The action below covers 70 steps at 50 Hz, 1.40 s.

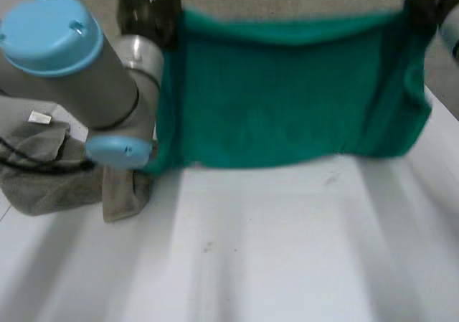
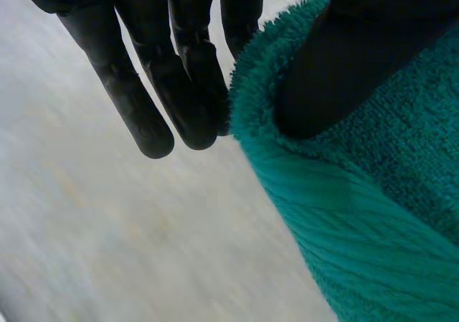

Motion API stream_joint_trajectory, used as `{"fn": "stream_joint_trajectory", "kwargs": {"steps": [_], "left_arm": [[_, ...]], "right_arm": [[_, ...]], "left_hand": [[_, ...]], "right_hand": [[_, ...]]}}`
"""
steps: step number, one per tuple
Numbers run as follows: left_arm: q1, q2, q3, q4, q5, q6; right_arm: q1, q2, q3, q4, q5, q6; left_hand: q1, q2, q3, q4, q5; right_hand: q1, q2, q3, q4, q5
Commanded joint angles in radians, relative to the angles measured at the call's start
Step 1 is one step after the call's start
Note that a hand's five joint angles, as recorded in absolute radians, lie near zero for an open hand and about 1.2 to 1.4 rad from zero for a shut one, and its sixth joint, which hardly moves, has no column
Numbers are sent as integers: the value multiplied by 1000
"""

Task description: Fold the laundry.

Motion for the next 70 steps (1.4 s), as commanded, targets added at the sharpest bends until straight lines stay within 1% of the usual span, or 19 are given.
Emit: {"fn": "stream_joint_trajectory", "kwargs": {"steps": [1,5,12,20,25,31,35,43,47,49,51,52,55,59,63,64,67,68,70], "left_arm": [[1,102,-5,267,-9,-4],[6,165,-118,281,-5,-17],[21,184,-316,280,-5,-44],[20,167,-603,286,0,-47],[12,124,-730,281,-11,-34],[9,151,-832,246,-17,-12],[8,231,-901,205,-17,26],[1,325,-1019,79,-17,35],[-34,349,-1054,-7,-18,29],[-61,357,-1060,-48,-20,29],[-71,366,-1060,-68,-21,28],[-71,383,-1057,-79,-24,28],[-62,425,-1048,-84,-28,26],[3,504,-1021,-73,-12,29],[122,534,-987,-67,50,31],[173,532,-978,-68,102,32],[242,526,-965,-71,201,32],[292,511,-956,-71,266,32],[346,475,-944,-73,331,31]], "right_arm": [[1,-104,28,-356,64,203],[-4,-119,100,-339,62,202],[-7,-133,268,-262,36,190],[-5,-130,577,-121,-76,49],[-7,-129,776,-112,-88,-68],[-16,-141,873,-104,-91,-100],[-50,-207,933,-78,-91,-117],[-102,-306,1039,52,-97,-254],[-107,-353,1071,130,-96,-310],[-113,-372,1082,152,-99,-324],[-119,-386,1086,149,-105,-324],[-127,-392,1088,144,-108,-323],[-134,-394,1092,132,-111,-318],[-137,-389,1106,80,-114,-309],[-162,-389,1132,22,-119,-291],[-168,-389,1141,8,-119,-281],[-168,-389,1152,-11,-120,-268],[-168,-389,1155,-14,-120,-265],[-168,-389,1161,-20,-120,-261]], "left_hand": [[259,203,203,197,245],[259,203,203,197,245],[259,203,203,197,245],[259,203,203,197,245],[259,203,203,197,245],[259,203,203,197,245],[251,194,194,189,237],[221,165,165,160,207],[45,-11,-11,-16,31],[-133,-190,-190,-195,-147],[-397,-453,-453,-458,-411],[-698,-754,-754,-759,-712],[-871,-927,-927,-932,-885],[-941,-998,-998,-1003,-955],[-941,-998,-998,-1003,-955],[-938,-995,-995,-1000,-952],[-933,-989,-989,-994,-947],[-927,-983,-983,-988,-941],[-921,-977,-977,-983,-935]], "right_hand": [[407,217,217,209,227],[407,217,217,209,227],[407,217,217,209,227],[407,217,217,209,227],[407,217,217,209,227],[407,217,217,209,227],[407,217,217,209,227],[407,217,217,209,227],[407,217,217,209,227],[407,217,217,209,227],[407,217,217,209,227],[407,217,217,209,227],[407,217,217,209,227],[407,217,217,209,227],[407,217,217,209,227],[407,217,217,209,227],[407,217,217,209,227],[407,217,217,209,227],[407,217,217,209,227]]}}
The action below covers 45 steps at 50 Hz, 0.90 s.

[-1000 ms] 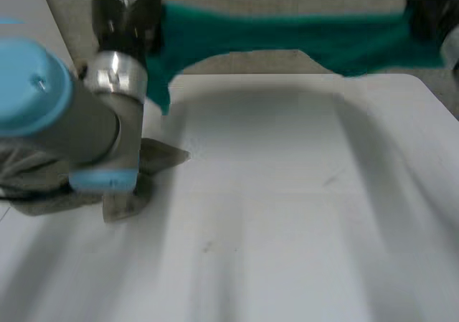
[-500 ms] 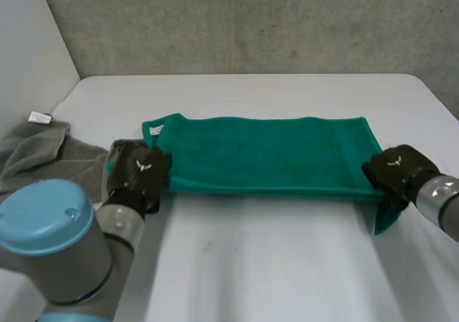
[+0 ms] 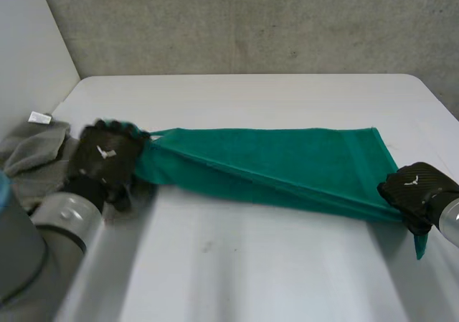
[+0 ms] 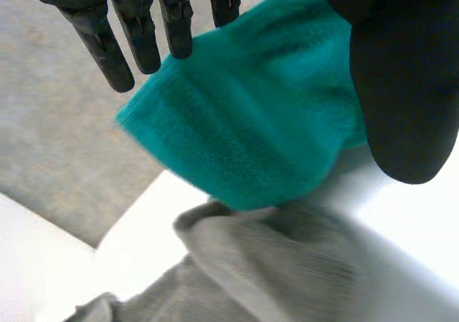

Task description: Fold the laundry.

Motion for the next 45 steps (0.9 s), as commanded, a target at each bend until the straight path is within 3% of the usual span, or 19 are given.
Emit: {"fn": "stream_joint_trajectory", "kwargs": {"steps": [1,4,9,27,36,45], "left_arm": [[225,-78,47,-1,268,-1],[288,-166,93,-2,340,-2],[329,-287,186,-16,349,-4],[322,-460,278,-22,346,6],[305,-569,381,-30,280,9],[300,-594,441,-22,178,12]], "right_arm": [[-7,1,30,-47,-2,26],[-7,1,35,-59,-4,33],[-8,4,46,-76,-5,40],[-13,10,47,-96,-5,42],[-11,22,49,-105,-4,42],[-13,23,49,-105,-4,40]], "left_hand": [[13,-11,-10,0,-4],[19,-5,-4,6,2],[28,4,5,15,11],[104,80,81,91,87],[538,514,515,525,522],[1189,1165,1166,1176,1172]], "right_hand": [[407,217,217,209,227],[407,217,217,209,227],[407,217,217,209,227],[407,217,217,209,227],[407,217,217,209,227],[407,217,217,209,227]]}}
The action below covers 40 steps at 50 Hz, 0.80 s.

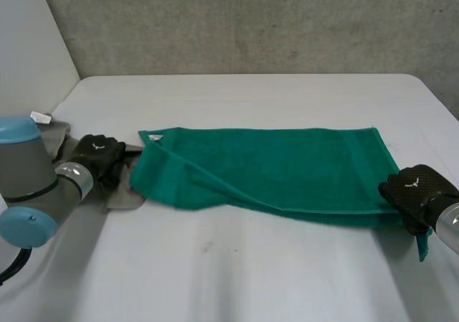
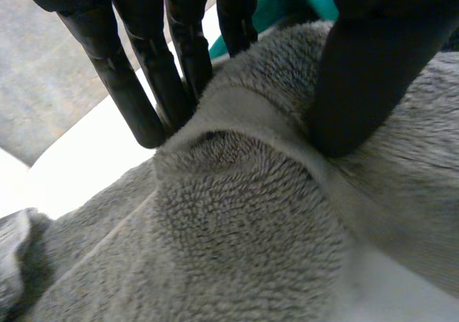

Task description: Fold the laundry.

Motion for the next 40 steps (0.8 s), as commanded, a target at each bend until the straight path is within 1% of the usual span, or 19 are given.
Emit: {"fn": "stream_joint_trajectory", "kwargs": {"steps": [1,2,6,7,10,11,14,15,19,22,26,27,31,32,33,34,35,36,40], "left_arm": [[-4,-12,42,8,-81,2],[-2,-12,50,9,-92,2],[1,-12,87,9,-185,3],[5,-5,100,12,-231,3],[11,3,122,23,-299,2],[22,18,136,38,-340,3],[56,57,147,61,-388,3],[85,84,148,76,-405,5],[142,127,156,92,-410,6],[157,133,160,93,-410,8],[168,127,168,93,-419,60],[174,123,163,95,-426,90],[182,115,148,104,-459,141],[176,115,142,104,-460,150],[169,114,136,104,-459,157],[168,112,128,103,-459,164],[163,107,117,101,-459,173],[160,106,113,101,-459,177],[139,106,107,101,-457,170]], "right_arm": [[-1,0,0,0,0,1],[-1,0,0,0,0,1],[-1,0,2,0,0,-1],[0,0,2,0,0,1],[0,0,2,0,0,1],[0,0,2,0,0,1],[0,0,2,0,0,1],[0,-2,2,0,0,1],[2,0,2,0,0,1],[2,0,3,0,0,1],[2,-2,6,0,-2,1],[2,-2,8,0,0,1],[2,0,8,0,0,1],[2,0,8,0,0,1],[2,-2,8,0,-2,1],[2,-2,8,0,0,1],[2,-2,8,0,0,1],[2,-2,8,0,0,1],[3,-2,8,0,-2,2]], "left_hand": [[498,487,495,494,514],[498,487,495,494,514],[498,487,495,494,514],[498,487,495,494,514],[498,487,495,494,514],[498,487,495,494,514],[498,487,495,494,514],[498,487,495,494,514],[498,487,495,494,514],[498,487,495,494,514],[498,487,495,494,514],[498,487,495,494,514],[498,487,495,494,514],[376,366,374,372,392],[119,109,117,115,135],[-192,-202,-194,-196,-176],[-683,-693,-685,-687,-667],[-724,-734,-726,-728,-708],[-724,-734,-726,-728,-708]], "right_hand": [[407,217,217,209,223],[407,217,217,209,223],[407,217,217,209,223],[407,217,217,209,223],[407,217,217,209,223],[407,217,217,209,223],[407,217,217,209,223],[407,217,217,209,223],[407,217,217,209,223],[407,217,217,209,223],[407,217,217,209,223],[407,217,217,209,223],[407,217,217,209,223],[407,217,217,209,223],[407,217,217,209,223],[407,217,217,209,223],[407,217,217,209,223],[407,217,217,209,223],[407,217,217,209,223]]}}
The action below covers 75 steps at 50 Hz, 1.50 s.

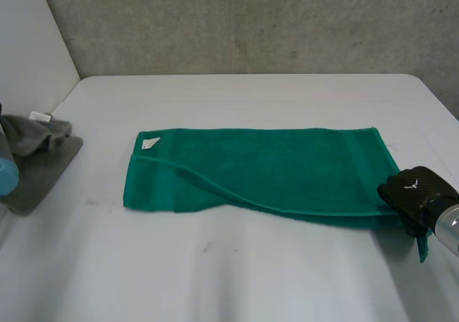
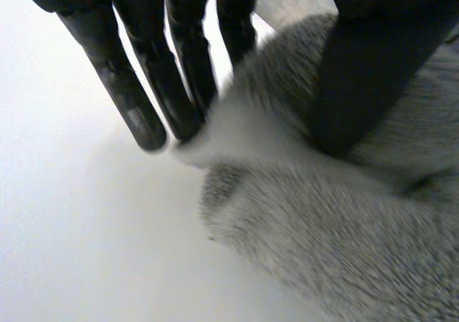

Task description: Fold the laundry.

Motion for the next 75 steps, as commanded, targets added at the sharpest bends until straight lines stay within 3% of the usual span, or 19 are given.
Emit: {"fn": "stream_joint_trajectory", "kwargs": {"steps": [1,9,13,18,26,30,44,48,50,53,60,64,75], "left_arm": [[-44,-8,-30,-3,-1,21],[-149,65,-79,-4,23,-1],[-212,131,-142,-4,102,-34],[-348,199,-219,-29,192,-65],[-519,182,-228,-92,208,-122],[-551,93,-202,-95,206,-140],[-556,-145,-15,-158,200,-139],[-547,-183,17,-162,191,-140],[-542,-186,23,-162,174,-139],[-544,-188,28,-158,142,-137],[-553,-166,7,-169,89,-134],[-548,-24,-71,-182,85,-136],[-548,471,-325,-273,92,-137]], "right_arm": [[1,0,0,0,-1,5],[0,-3,-6,-3,-3,38],[0,-3,-6,-3,-7,40],[0,-3,-3,-3,-20,41],[0,-3,-3,-3,-20,41],[0,-3,-3,-3,-21,41],[-5,-5,-3,-3,-24,41],[-8,-5,-3,-2,-37,41],[-11,-3,-3,-3,-40,41],[-26,-5,-4,-2,-41,41],[-34,-5,-26,9,-41,41],[-35,-19,-69,37,-37,43],[-37,-244,-300,336,-43,20]], "left_hand": [[-590,-614,-640,-635,-637],[-590,-614,-640,-635,-637],[-590,-614,-640,-635,-637],[-578,-602,-628,-622,-625],[-549,-573,-598,-593,-595],[-514,-537,-563,-558,-560],[-317,-341,-366,-361,-363],[-24,-48,-74,-68,-70],[310,286,261,266,264],[631,607,581,586,584],[631,607,582,587,585],[631,607,582,587,585],[631,607,582,587,585]], "right_hand": [[407,217,217,209,223],[407,217,217,209,223],[407,217,217,209,223],[407,217,217,209,223],[407,217,217,209,223],[407,217,217,209,223],[407,217,217,209,223],[407,217,217,209,223],[407,217,217,209,223],[407,217,217,209,223],[407,217,217,209,223],[407,217,217,209,223],[407,217,217,209,223]]}}
